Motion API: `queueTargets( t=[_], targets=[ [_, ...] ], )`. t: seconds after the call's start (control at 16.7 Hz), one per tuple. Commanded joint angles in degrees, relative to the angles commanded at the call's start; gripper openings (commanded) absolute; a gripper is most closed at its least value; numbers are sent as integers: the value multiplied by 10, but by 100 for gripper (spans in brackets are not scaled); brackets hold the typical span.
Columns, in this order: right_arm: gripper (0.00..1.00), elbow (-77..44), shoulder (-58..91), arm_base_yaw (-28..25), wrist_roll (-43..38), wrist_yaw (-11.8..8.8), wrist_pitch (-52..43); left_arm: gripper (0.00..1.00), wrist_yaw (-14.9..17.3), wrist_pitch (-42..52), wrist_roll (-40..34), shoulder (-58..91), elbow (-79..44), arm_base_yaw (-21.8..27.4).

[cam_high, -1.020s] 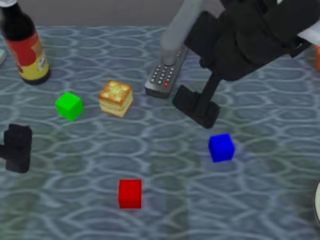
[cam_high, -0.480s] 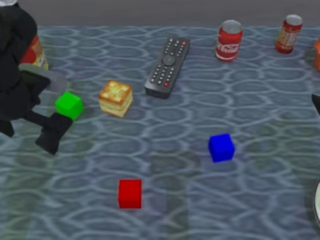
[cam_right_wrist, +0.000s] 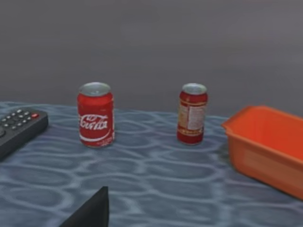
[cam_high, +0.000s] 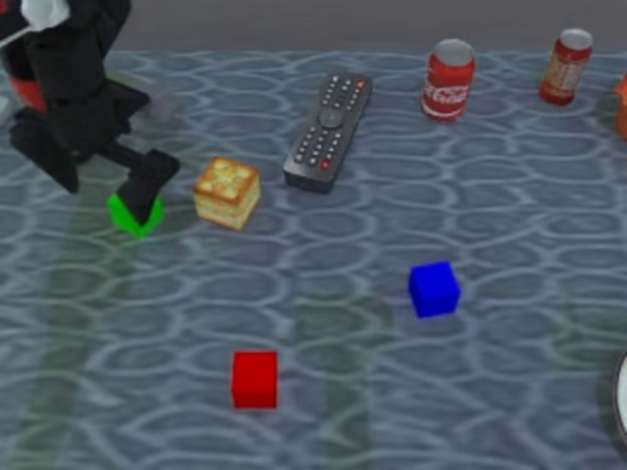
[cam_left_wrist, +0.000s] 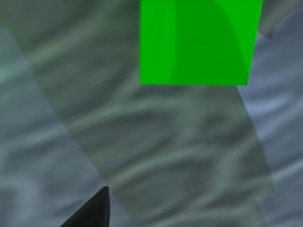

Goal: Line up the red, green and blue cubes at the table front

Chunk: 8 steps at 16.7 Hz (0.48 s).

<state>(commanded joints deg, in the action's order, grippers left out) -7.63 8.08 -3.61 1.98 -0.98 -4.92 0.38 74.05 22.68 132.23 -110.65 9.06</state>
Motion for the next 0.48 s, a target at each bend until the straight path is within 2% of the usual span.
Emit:
queueTargets(
  t=[0.24, 0.48],
  targets=[
    [100, 70, -74, 28, -18, 9, 45, 100, -1, -13, 13, 52, -89, -4],
    [100, 76, -81, 30, -20, 10, 49, 100, -1, -15, 15, 56, -97, -4]
  ],
)
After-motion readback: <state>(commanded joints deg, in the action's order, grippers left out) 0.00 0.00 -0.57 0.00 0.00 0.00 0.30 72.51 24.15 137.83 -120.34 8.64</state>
